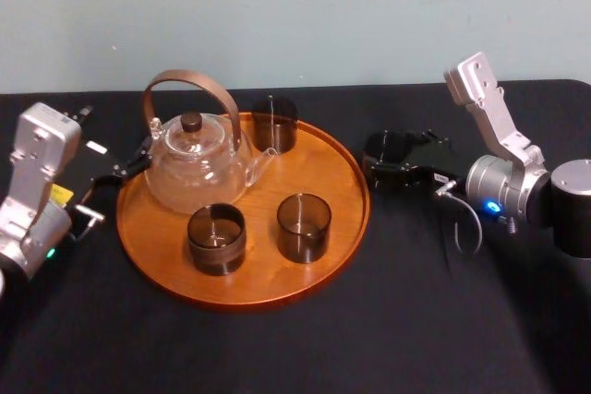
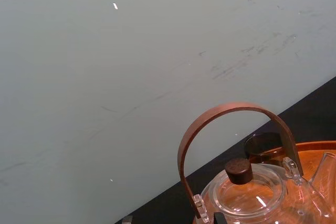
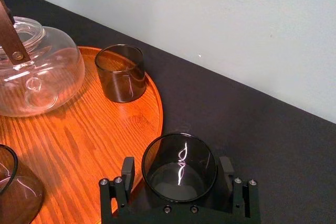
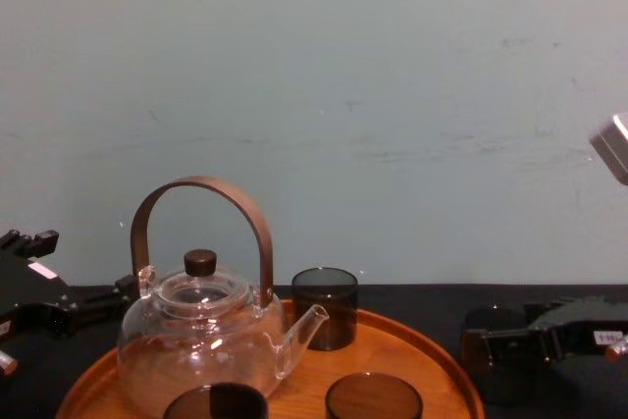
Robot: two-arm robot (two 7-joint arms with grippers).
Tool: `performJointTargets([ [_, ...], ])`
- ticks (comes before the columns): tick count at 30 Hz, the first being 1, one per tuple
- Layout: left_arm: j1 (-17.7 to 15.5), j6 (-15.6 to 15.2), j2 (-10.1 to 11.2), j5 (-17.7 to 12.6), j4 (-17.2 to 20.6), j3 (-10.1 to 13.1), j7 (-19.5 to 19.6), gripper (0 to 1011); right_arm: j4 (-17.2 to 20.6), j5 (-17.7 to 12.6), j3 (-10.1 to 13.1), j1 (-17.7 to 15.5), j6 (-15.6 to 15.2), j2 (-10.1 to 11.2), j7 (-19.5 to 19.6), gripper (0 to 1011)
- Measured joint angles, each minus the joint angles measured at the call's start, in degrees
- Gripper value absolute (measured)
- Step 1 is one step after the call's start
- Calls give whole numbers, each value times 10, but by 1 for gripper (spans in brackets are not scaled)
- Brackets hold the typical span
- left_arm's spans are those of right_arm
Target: Pick up the glass from the table and place it on the tray.
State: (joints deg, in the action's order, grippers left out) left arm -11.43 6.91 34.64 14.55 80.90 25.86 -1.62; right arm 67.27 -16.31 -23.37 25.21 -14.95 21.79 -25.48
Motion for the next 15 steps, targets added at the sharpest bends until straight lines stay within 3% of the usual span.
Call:
performJointTargets([
  [15,0,0,0,0,0,0,0,1001,5,0,1,-3,-4,1,2,1002],
])
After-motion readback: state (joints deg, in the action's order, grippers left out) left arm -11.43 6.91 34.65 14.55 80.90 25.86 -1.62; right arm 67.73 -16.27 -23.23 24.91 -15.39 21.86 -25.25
